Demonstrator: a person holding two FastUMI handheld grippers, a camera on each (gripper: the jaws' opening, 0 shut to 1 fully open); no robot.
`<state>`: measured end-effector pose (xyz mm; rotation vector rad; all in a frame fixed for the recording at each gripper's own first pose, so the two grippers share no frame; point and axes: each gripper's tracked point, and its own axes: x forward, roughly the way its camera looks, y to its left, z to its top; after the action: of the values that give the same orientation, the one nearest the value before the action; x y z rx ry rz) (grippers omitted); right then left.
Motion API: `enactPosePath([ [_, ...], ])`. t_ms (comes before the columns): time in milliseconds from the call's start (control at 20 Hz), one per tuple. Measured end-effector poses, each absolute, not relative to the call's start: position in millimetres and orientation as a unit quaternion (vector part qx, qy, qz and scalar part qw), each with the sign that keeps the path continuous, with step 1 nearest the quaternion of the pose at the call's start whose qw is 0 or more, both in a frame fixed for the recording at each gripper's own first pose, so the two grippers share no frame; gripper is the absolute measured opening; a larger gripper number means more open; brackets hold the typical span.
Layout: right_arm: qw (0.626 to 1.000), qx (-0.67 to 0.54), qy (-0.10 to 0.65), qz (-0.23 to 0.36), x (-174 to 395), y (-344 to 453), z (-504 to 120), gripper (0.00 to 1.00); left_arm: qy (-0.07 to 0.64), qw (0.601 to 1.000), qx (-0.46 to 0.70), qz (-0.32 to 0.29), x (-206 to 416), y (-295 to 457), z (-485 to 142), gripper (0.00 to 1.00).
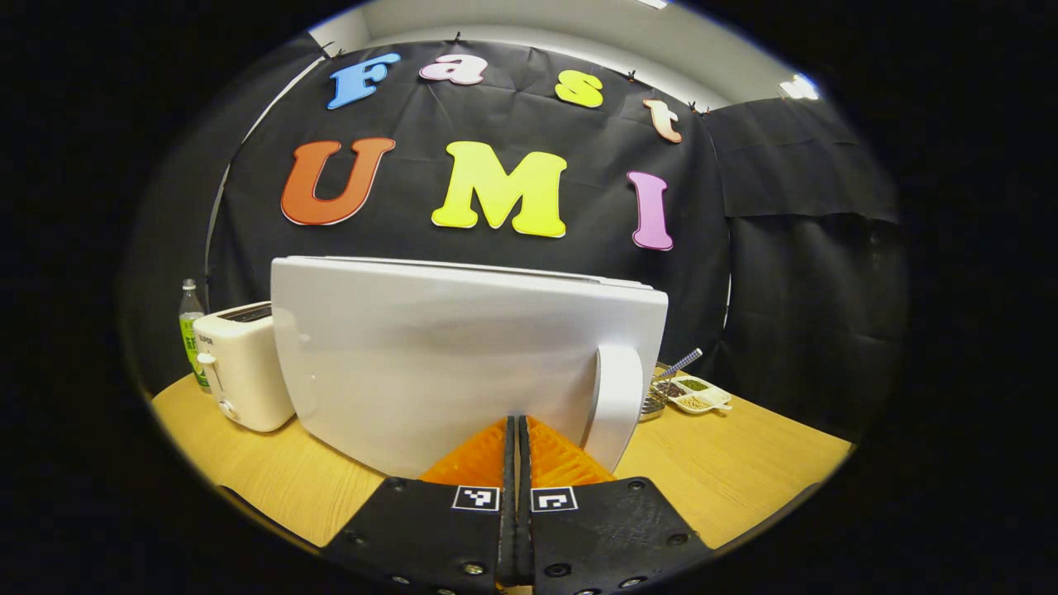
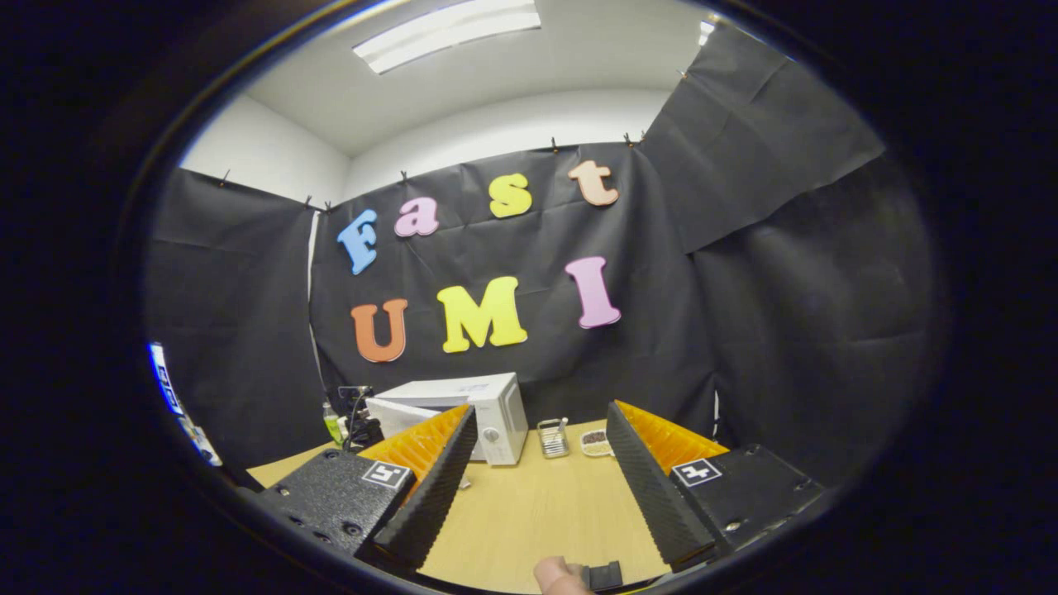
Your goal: Open the microwave oven with the left hand, put the food in, and close the microwave oven.
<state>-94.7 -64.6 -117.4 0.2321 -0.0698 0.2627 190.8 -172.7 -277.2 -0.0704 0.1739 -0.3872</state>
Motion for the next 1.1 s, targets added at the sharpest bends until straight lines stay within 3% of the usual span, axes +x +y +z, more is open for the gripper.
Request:
enactPosePath([
  [150,0.983,0.116,-0.021,0.143,-83.2,-57.4,-127.4,1.0,0.089,0.976,-0.057,-0.191,216.5,-191.8,-278.9,0.0],
  [200,0.982,0.118,-0.016,0.146,-80.5,-55.8,-131.2,0.9,0.089,0.976,-0.059,-0.187,224.1,-195.1,-279.6,0.0],
  [350,0.984,0.11,-0.007,0.141,-68.8,-60.7,-140.5,0.9,0.099,0.976,-0.074,-0.179,246.7,-208.1,-284.9,0.0],
  [400,0.985,0.105,-0.007,0.137,-65.2,-62.0,-141.7,1.0,0.101,0.976,-0.079,-0.175,254.2,-210.3,-286.6,0.12],
  [450,0.985,0.1,-0.008,0.137,-63.4,-61.3,-143.1,1.0,0.101,0.977,-0.087,-0.168,264.2,-212.2,-288.0,0.0],
  [800,0.985,0.093,0.003,0.144,-51.8,-47.4,-150.8,1.0,0.128,0.978,-0.063,-0.152,277.0,-213.7,-306.4,0.01],
  [1100,0.984,0.11,0.02,0.141,-62.0,-37.5,-151.5,1.0,0.163,0.975,-0.047,-0.141,235.8,-197.4,-299.5,0.0],
])
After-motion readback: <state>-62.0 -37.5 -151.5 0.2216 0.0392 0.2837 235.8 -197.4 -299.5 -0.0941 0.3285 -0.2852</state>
